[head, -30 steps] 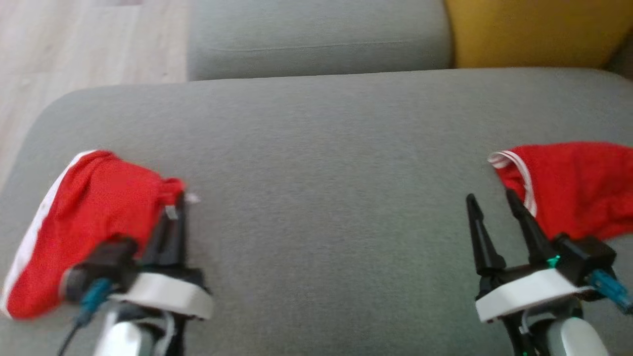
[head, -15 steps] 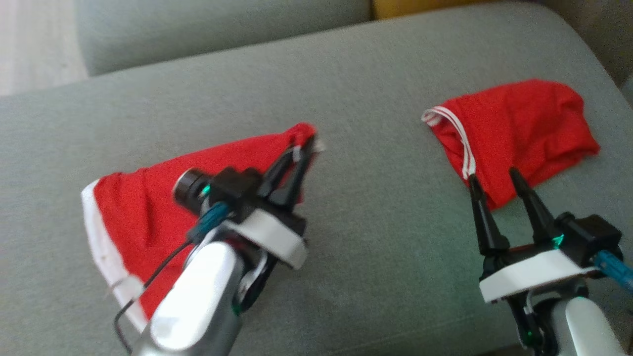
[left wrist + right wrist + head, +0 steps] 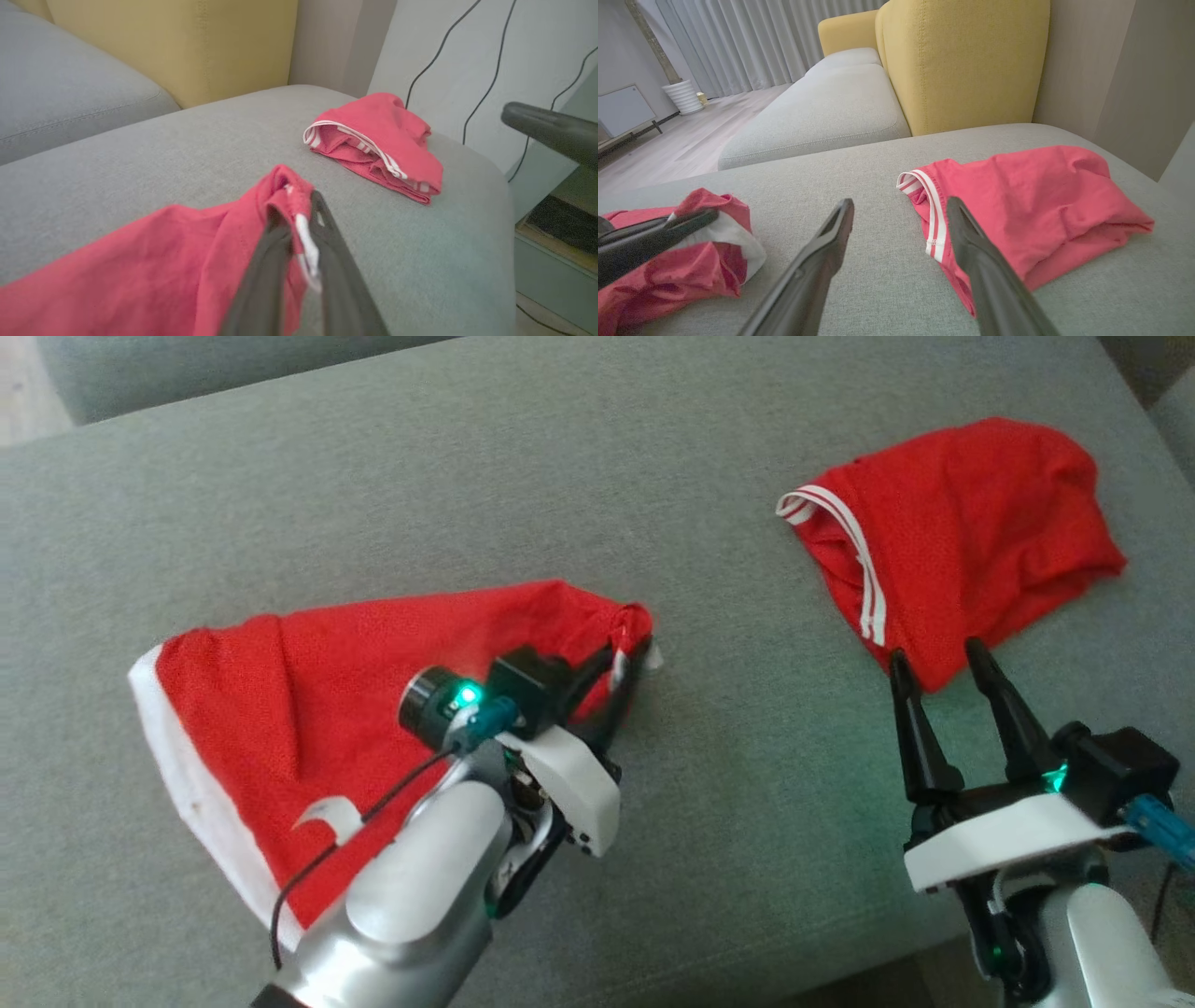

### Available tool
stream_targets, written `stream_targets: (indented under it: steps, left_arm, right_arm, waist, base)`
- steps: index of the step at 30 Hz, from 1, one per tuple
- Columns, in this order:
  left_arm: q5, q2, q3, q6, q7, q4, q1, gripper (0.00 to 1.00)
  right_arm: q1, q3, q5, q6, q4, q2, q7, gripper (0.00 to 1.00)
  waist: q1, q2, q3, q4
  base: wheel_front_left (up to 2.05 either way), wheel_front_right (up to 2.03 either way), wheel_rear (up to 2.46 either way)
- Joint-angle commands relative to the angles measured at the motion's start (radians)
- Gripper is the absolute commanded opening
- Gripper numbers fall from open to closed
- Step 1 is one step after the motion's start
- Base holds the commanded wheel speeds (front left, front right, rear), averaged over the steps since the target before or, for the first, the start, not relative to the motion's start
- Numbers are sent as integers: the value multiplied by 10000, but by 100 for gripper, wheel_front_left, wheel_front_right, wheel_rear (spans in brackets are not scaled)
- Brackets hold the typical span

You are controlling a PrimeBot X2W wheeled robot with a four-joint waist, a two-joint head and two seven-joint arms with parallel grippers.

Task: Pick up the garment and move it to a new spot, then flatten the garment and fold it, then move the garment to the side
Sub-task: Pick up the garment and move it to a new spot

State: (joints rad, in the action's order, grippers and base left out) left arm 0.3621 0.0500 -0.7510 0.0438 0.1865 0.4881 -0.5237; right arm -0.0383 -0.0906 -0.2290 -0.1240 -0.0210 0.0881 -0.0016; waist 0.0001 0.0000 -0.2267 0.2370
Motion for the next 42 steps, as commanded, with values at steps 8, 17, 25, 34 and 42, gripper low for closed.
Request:
stream_targets:
  steps: [8, 17, 25, 34, 42]
  left_arm:
    - [160, 103, -95, -377, 555, -450, 38, 100]
    - [239, 1100, 1665, -1840, 745, -2134, 1299, 100]
    - [11, 2134, 3070, -2515, 750, -2976, 2137, 100]
    - [644, 3109, 4157, -2414, 692, -3490, 3427, 100]
    - [712, 3588, 4124, -2617, 214, -4631, 4626, 100]
  right_arm:
    - [-118, -64, -49, -67, -226, -34, -14, 100]
    - [199, 60, 9, -67, -356, -16, 227, 100]
    - [238, 35, 60, -67, -513, 47, 452, 100]
    - [414, 45, 63, -67, -566, 154, 742, 100]
    - [877, 69, 157, -67, -706, 280, 989, 100]
  waist:
    - [-1, 0, 631, -798]
    - [-1, 0, 1277, -1725]
    - [-1, 0, 1435, -2221]
    - [-1, 0, 1842, -2535]
    - [-1, 0, 2300, -2562]
  base:
    - [0, 0, 0]
    - [0, 0, 0]
    - [0, 0, 0]
    - [0, 0, 0]
    - [0, 0, 0]
